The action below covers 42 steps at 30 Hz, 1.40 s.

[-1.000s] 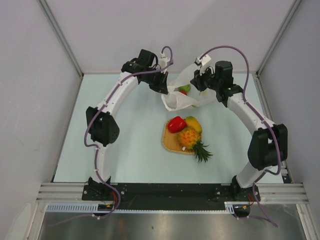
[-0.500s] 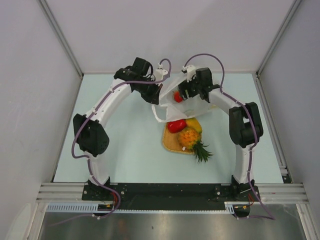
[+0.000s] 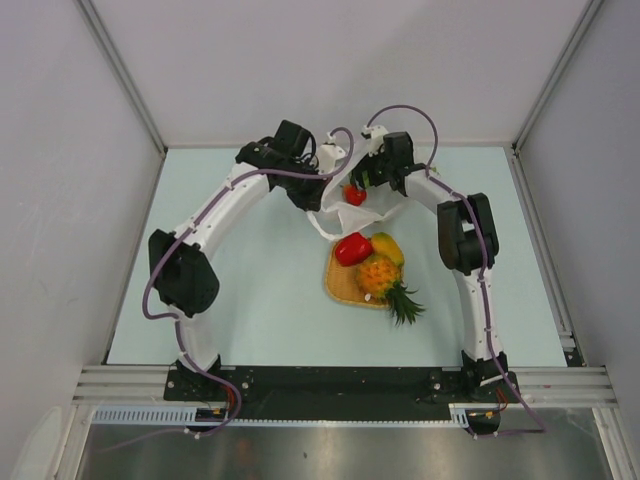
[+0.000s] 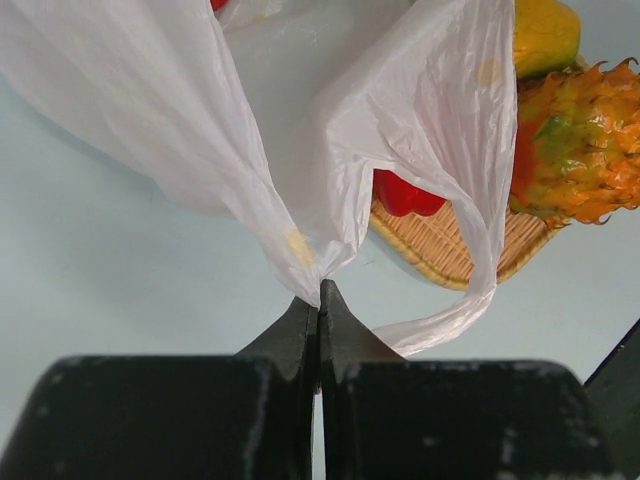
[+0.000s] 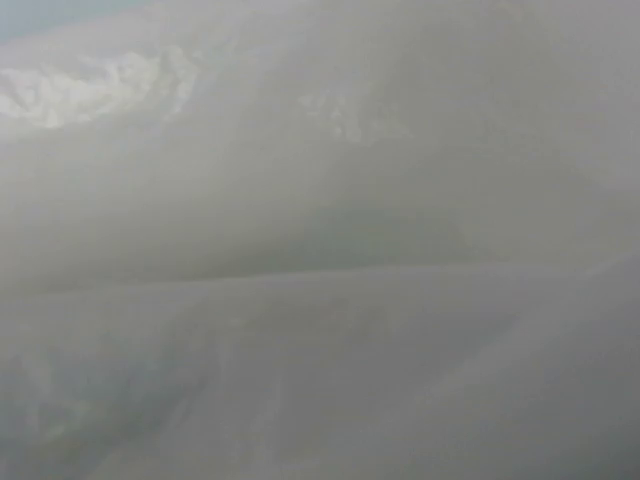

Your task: Take the fake fruits out of the plastic bag

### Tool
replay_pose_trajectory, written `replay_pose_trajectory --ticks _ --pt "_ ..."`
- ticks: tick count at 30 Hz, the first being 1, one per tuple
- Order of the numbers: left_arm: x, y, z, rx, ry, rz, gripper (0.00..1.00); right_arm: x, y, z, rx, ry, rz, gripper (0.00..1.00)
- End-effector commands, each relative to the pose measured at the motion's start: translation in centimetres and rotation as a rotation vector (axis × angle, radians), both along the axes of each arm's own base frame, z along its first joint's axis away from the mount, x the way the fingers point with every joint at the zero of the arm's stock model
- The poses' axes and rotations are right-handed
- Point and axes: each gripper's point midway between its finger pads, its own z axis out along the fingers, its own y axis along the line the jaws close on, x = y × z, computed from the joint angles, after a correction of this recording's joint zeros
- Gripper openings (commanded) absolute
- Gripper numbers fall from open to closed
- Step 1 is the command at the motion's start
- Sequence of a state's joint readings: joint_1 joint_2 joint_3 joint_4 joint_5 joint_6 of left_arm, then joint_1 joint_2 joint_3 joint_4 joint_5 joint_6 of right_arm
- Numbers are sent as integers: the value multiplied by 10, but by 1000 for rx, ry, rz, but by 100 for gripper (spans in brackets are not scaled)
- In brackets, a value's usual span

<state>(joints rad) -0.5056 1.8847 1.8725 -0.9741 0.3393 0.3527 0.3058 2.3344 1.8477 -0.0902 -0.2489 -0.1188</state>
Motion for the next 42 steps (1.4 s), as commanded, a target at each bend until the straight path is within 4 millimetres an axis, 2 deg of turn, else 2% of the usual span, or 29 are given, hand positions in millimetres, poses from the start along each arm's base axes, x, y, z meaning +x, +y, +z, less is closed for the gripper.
replay_pose_trajectory --ticks 1,2,3,5,6,9,12,13,15,16,18,19,20,22,23,25,26,27,28,29,30,32,33,34,36,38,39,41,42 --pt "2 -2 6 1 -15 -19 0 30 1 11 40 -52 -60 98" --pt "2 -3 4 3 -9 -22 0 39 3 20 48 -73 -62 98" --pt "2 -3 4 1 -8 -21 0 41 3 8 46 -51 -65 94" --pt "3 -5 5 0 -6 -21 0 45 3 8 64 -56 -61 88" --pt "4 -5 5 -1 -7 -19 0 46 3 9 71 -62 -52 79" --pt "6 -7 5 -3 -5 -16 0 47 3 14 71 -72 -33 61" --pt "10 -8 4 -3 -7 -12 0 43 -2 23 86 -65 -31 52" --pt "11 -9 5 -6 -10 -8 0 40 1 42 116 -76 -16 51" --pt "16 -10 6 -12 -13 1 0 35 -1 61 139 -91 -5 49" --pt "18 -10 5 -18 -11 11 0 26 -1 86 159 -110 18 49" --pt "24 -13 7 -35 -15 26 0 15 1 110 190 -121 44 48" --pt "29 -13 8 -52 -9 50 0 4 0 107 203 -88 61 47" --pt "32 -17 15 -82 -9 54 0 -6 1 135 221 -116 76 47" --pt "40 -21 14 -113 10 81 0 -26 4 141 232 -83 110 47" --pt "44 -23 22 -132 -4 84 0 -40 2 151 235 -80 117 47" --pt "49 -28 24 -149 -9 87 0 -59 4 160 245 -69 137 48" --pt "52 -30 29 -162 -20 87 0 -71 4 149 240 -34 143 48" --pt "54 -32 30 -172 -19 89 0 -85 4 167 241 -57 172 48" --pt "56 -34 31 -180 -17 96 0 -96 7 167 230 -52 196 47" --pt "59 -36 35 -190 -29 95 0 -111 12 160 214 -32 226 48" --pt "60 -36 37 -192 -34 99 0 -131 14 174 186 -59 282 47" --pt "65 -37 39 -191 -51 106 0 -158 23 178 154 -63 361 47" --pt "67 -35 39 -182 -60 114 0 -179 23 180 136 -59 403 48" --pt "69 -34 39 -183 -58 123 0 -188 24 182 99 -90 455 47" --pt "70 -33 38 -191 -46 136 0 -221 35 174 58 -77 580 48" --pt "67 -35 39 -204 -34 128 0 -242 44 172 -31 -146 722 48" --pt "66 -36 37 -206 -24 124 0 -265 54 163 -60 -120 805 48" --pt "63 -38 38 -224 -3 122 0 -279 62 150 -158 -176 940 48" --pt "62 -38 37 -227 7 123 0 -297 70 140 -194 -162 1018 48"
